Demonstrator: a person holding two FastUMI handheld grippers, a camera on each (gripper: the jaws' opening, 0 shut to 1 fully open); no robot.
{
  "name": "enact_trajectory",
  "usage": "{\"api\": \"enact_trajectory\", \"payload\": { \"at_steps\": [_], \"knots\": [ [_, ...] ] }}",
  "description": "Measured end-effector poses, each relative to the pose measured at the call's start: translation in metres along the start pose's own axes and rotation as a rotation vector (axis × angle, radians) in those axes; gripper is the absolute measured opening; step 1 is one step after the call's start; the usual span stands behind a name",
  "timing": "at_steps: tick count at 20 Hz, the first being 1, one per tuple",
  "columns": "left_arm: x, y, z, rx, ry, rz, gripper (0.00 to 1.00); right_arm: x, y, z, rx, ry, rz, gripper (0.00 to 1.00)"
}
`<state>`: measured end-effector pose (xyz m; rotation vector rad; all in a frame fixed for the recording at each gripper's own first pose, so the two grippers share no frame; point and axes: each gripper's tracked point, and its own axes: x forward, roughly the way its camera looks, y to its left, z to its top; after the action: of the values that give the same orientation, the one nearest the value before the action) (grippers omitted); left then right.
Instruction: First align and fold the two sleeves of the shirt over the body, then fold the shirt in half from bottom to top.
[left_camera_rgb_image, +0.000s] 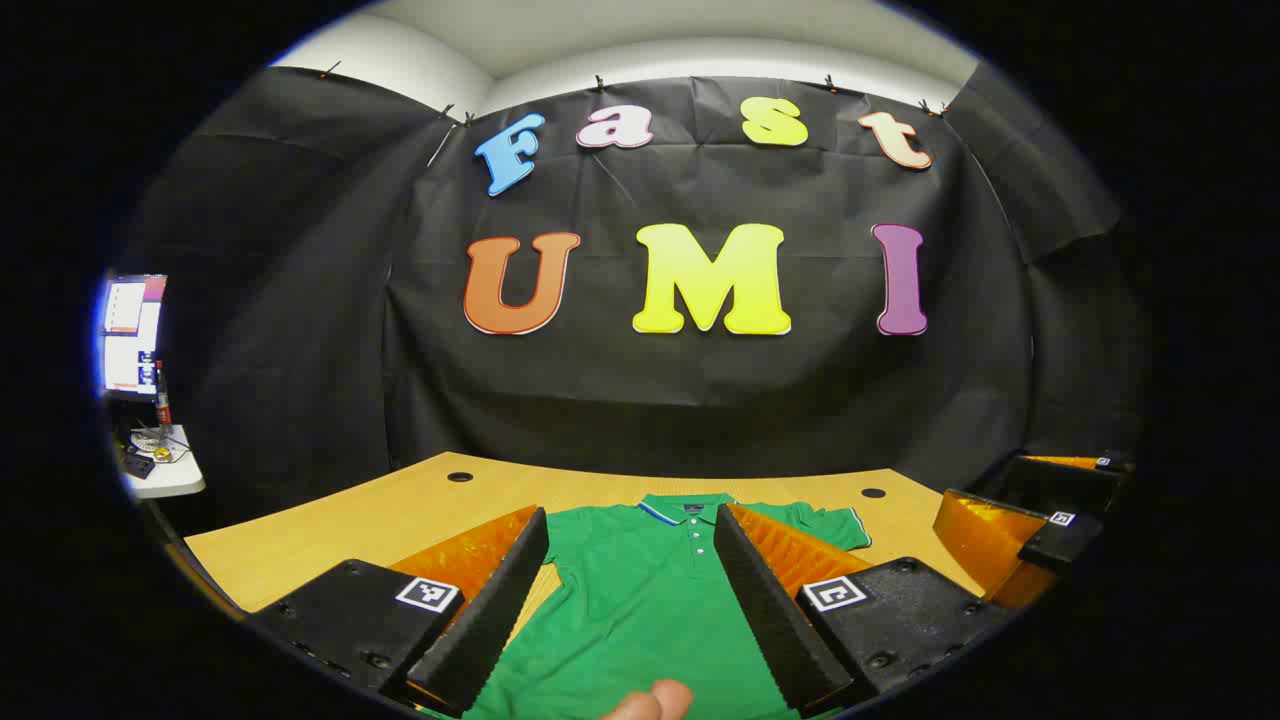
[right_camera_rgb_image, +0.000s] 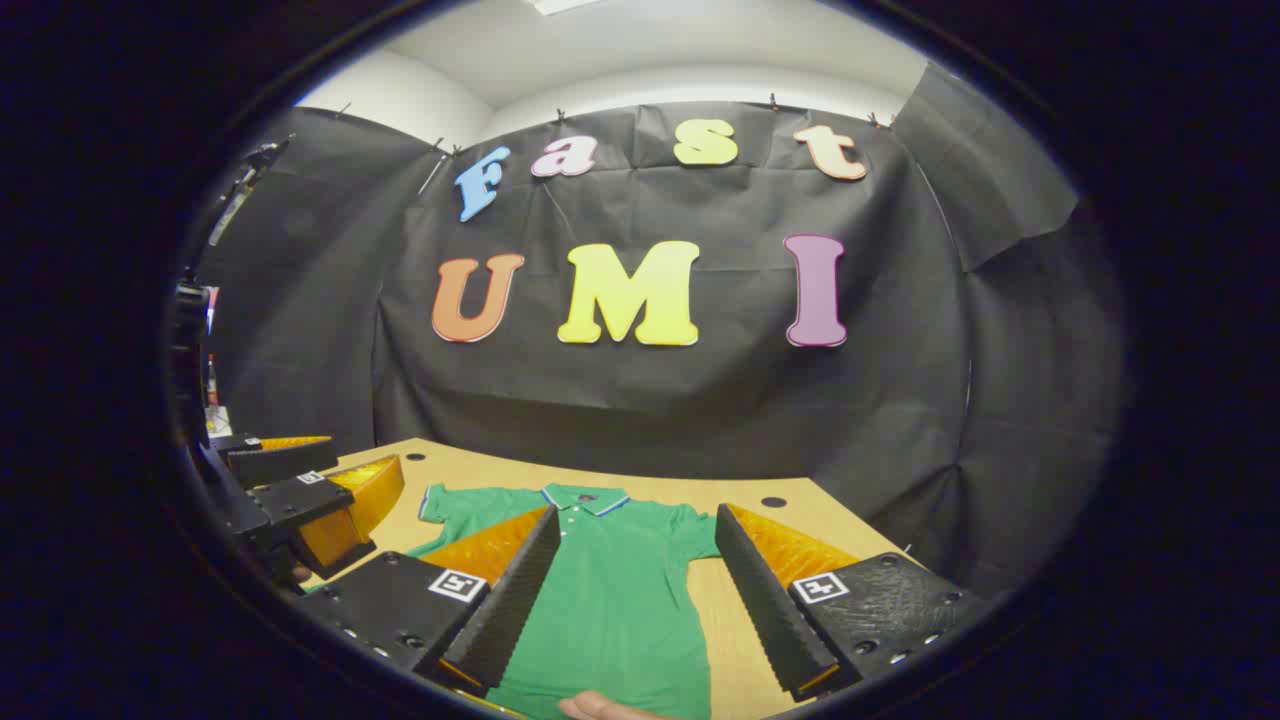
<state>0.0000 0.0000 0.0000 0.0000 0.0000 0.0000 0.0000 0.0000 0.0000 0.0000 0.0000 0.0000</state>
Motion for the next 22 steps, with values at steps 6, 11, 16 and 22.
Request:
{"api": "enact_trajectory", "payload": {
  "at_steps": [6,11,16,22],
  "knots": [
    [-0.017,0.005,-0.001,-0.021,-0.014,-0.036,1.00,-0.020,0.010,-0.004,0.008,0.015,-0.027,0.95],
    [-0.029,0.016,-0.006,-0.077,-0.003,-0.042,1.00,-0.037,0.021,-0.012,0.036,0.044,-0.032,0.95],
    [-0.039,0.015,-0.009,-0.079,0.002,-0.060,1.00,-0.055,0.023,-0.003,0.007,0.002,-0.040,0.96],
    [-0.048,0.002,0.005,-0.019,-0.042,-0.088,1.00,-0.063,0.008,0.006,0.014,-0.014,-0.073,0.95]
  ]
}}
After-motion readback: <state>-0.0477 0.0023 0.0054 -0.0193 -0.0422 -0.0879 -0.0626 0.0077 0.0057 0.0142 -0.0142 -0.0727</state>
